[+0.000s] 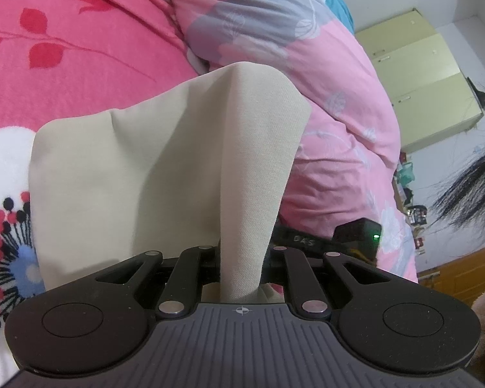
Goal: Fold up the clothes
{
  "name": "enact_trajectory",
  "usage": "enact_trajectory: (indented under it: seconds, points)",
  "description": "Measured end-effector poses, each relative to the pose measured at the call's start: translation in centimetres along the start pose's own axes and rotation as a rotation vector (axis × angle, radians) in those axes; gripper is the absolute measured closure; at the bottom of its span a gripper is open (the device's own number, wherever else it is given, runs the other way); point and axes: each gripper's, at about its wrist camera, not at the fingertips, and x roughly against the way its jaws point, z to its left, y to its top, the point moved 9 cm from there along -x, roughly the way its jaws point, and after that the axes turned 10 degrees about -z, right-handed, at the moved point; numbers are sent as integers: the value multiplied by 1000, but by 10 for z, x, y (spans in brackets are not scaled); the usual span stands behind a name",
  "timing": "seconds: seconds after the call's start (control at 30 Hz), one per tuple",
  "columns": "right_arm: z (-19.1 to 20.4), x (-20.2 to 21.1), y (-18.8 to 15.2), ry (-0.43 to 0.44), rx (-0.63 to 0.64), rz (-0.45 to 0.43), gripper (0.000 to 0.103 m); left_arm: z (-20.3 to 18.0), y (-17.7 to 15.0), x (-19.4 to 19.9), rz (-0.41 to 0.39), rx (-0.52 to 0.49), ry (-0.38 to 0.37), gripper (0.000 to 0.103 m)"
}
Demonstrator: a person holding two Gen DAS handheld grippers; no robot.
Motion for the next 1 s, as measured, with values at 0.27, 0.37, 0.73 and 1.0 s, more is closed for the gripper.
enact_trajectory:
  seconds: [0.27, 0.37, 0.73, 1.0]
  points:
    - [31, -10, 20, 16, 110, -60, 46, 0, 3, 2, -7, -2, -1, 93]
    - [37, -32, 23, -5, 168, -53, 46, 0, 2, 1, -5, -4, 2, 93]
    - [17, -33, 20, 71, 6, -67, 73, -2, 1, 1, -9, -10, 7, 93]
    - [27, 20, -10, -14, 298, -126, 25, 0, 3, 0, -13, -1, -2, 93]
